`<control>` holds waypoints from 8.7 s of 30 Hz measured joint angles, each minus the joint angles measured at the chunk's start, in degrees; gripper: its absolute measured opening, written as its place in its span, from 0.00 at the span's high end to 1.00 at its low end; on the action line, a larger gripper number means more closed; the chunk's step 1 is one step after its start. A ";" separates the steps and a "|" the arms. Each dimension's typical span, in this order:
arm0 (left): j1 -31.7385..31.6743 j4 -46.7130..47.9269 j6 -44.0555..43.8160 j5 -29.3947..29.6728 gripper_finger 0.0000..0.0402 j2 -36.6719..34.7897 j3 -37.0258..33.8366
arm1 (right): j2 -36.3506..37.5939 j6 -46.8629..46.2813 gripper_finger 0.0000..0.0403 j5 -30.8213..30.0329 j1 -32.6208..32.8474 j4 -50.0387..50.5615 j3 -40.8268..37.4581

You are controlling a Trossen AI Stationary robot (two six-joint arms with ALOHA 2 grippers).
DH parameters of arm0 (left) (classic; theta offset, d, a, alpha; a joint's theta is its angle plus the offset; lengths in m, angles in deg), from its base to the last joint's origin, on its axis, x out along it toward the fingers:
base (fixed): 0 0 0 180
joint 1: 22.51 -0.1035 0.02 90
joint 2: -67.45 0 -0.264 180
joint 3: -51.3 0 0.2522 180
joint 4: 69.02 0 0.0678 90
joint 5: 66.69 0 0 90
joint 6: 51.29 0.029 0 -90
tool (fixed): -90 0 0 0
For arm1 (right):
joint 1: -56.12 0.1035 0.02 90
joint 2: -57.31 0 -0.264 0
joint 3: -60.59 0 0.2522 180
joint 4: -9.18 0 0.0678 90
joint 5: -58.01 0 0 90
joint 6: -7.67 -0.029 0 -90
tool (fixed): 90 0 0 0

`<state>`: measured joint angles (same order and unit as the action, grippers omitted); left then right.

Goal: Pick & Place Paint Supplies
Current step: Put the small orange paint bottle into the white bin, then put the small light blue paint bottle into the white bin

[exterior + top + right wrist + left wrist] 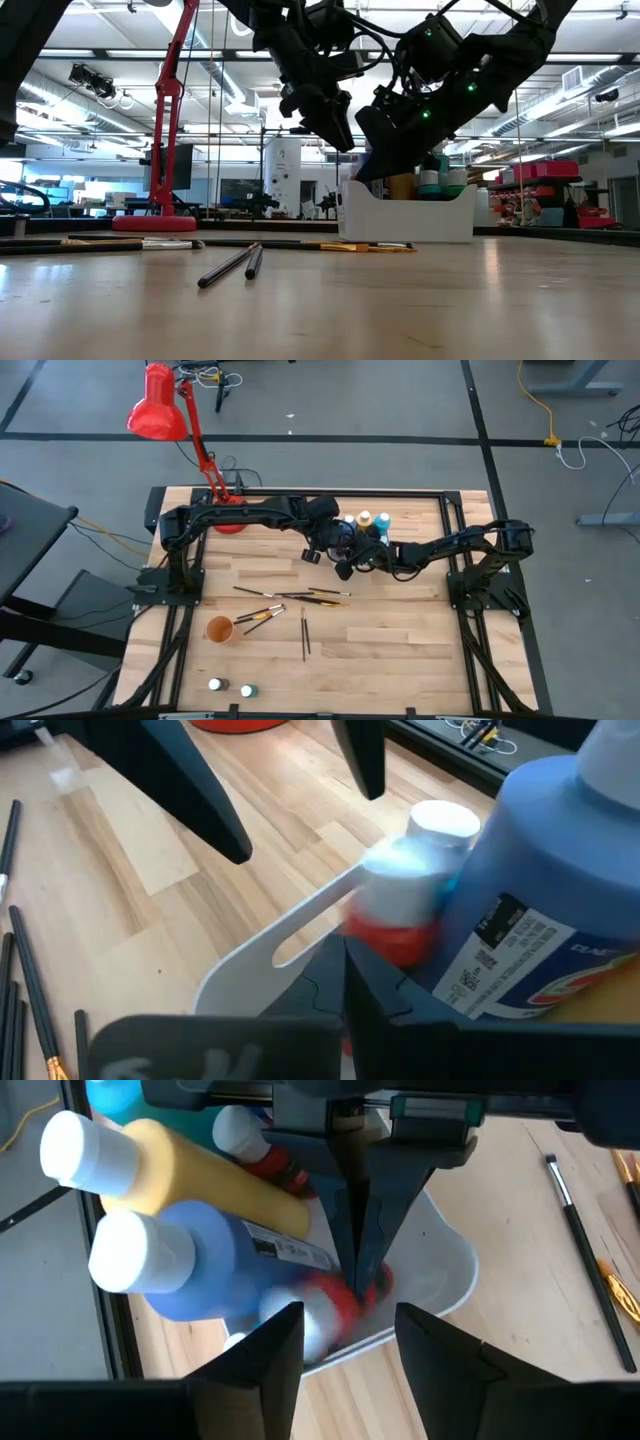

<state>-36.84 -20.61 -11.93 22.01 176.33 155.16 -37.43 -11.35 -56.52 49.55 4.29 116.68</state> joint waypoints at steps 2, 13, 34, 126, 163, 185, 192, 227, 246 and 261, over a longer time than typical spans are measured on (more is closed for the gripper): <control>0.00 0.01 -0.04 0.00 0.57 0.00 0.00 | 0.00 -0.01 1.00 0.04 0.00 0.03 0.00; 0.02 -3.43 -4.44 0.03 0.57 0.00 0.00 | 0.20 1.66 1.00 0.58 0.39 -1.72 -0.02; 6.42 5.80 -17.84 3.28 0.57 -17.68 0.06 | 13.47 4.42 0.82 10.13 3.75 10.73 -0.02; 12.50 14.34 -29.09 18.21 0.57 -31.08 -0.42 | -0.21 -4.39 1.00 3.14 1.51 41.94 19.82; 56.28 -35.71 -50.55 17.42 0.57 -37.62 -43.32 | 5.01 11.91 0.61 11.62 27.75 8.00 19.91; 62.27 -41.90 -60.06 13.24 0.57 -37.51 -52.14 | 4.96 12.49 0.63 11.53 27.96 7.78 19.87; 61.72 -42.29 -59.08 16.85 0.57 -37.48 -52.28 | 4.94 12.52 0.63 11.53 27.96 6.26 19.87; 66.67 -46.85 -56.96 11.01 0.41 -26.94 -52.19 | 4.96 15.20 0.63 11.49 27.87 3.86 19.89; 68.35 -44.78 -59.55 10.47 0.41 -25.29 -52.19 | 4.96 15.20 0.63 11.49 27.87 3.25 19.91; 67.52 -44.89 -54.79 9.60 0.61 -25.29 -52.19 | 4.96 15.16 0.63 11.49 27.87 3.26 19.91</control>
<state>30.68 -65.50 -66.72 31.60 151.04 102.97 -32.47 3.81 -45.03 77.42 7.56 136.59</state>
